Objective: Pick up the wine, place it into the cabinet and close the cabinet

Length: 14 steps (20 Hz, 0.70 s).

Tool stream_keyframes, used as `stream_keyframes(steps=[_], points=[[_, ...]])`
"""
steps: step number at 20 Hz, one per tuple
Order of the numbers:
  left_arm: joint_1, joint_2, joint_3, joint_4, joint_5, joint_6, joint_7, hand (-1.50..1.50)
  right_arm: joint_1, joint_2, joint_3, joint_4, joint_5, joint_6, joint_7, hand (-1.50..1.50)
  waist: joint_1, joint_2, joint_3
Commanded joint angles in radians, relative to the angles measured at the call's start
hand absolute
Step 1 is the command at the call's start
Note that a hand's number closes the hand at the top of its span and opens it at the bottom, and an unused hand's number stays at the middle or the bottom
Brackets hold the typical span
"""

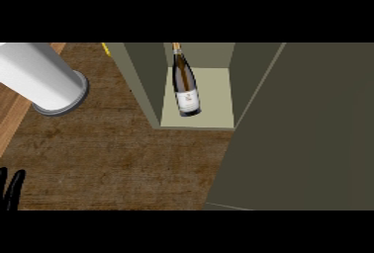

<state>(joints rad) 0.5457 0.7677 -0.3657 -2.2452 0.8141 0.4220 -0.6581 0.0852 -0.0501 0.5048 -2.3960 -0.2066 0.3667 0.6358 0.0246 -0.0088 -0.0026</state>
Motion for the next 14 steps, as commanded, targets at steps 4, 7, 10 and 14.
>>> stream_keyframes(steps=[4, 7, 10, 14], points=[[0.129, 0.064, 0.231, 0.041, 0.124, -0.204, -0.036, -1.50, -0.219, 0.049, 0.215, 0.020, 0.237, -0.198, 0.076, 1.50, 0.005, 0.001, -0.001], [0.209, 0.050, 0.241, 0.013, 0.100, -0.241, -0.065, -1.50, -0.339, 0.049, 0.277, 0.083, 0.335, -0.310, 0.066, 1.50, 0.010, -0.001, -0.001], [0.242, 0.064, 0.299, -0.015, 0.128, -0.275, -0.030, -1.50, -0.466, 0.050, 0.323, 0.142, 0.352, -0.412, 0.117, 1.50, 0.006, 0.002, 0.000], [0.211, 0.054, 0.340, 0.026, 0.160, -0.332, -0.007, -1.50, -0.655, 0.050, 0.283, 0.354, 0.314, -0.562, 0.065, 1.50, 0.007, 0.007, 0.001]])
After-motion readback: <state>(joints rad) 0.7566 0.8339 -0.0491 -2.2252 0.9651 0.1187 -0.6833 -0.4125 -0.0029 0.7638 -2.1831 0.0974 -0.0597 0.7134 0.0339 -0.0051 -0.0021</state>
